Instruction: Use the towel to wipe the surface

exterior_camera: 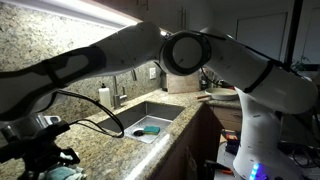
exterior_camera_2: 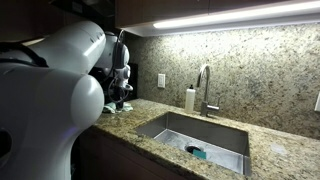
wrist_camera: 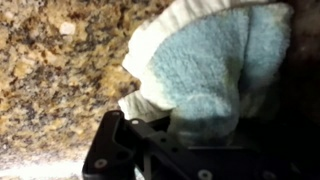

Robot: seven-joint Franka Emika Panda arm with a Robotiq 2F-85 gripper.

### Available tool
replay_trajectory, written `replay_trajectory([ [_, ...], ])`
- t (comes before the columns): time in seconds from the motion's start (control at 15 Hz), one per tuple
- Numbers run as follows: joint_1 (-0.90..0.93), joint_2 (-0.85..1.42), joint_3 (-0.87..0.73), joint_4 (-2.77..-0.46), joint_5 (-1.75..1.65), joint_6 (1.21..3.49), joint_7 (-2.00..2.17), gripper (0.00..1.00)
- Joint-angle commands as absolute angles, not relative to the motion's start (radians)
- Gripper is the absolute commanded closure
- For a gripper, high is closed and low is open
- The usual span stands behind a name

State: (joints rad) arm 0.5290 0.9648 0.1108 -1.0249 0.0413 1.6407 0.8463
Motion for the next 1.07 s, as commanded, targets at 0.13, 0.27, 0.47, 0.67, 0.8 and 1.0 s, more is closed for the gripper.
replay_trajectory([
  [0.13,0.378,0.874,0.070,-1.213,0.086,1.768,0.834,0.90],
  [0.27,0.329,0.832,0.061,-1.283,0.102,1.806,0.833,0.90],
  [0.47,0.262,0.763,0.048,-1.410,0.128,1.867,0.830,0.90],
  [0.67,0.211,0.701,0.029,-1.521,0.159,1.914,0.827,0.90],
  [0.8,0.187,0.651,0.018,-1.601,0.174,1.949,0.826,0.90],
  [1.0,0.176,0.610,0.008,-1.666,0.173,1.972,0.836,0.90],
])
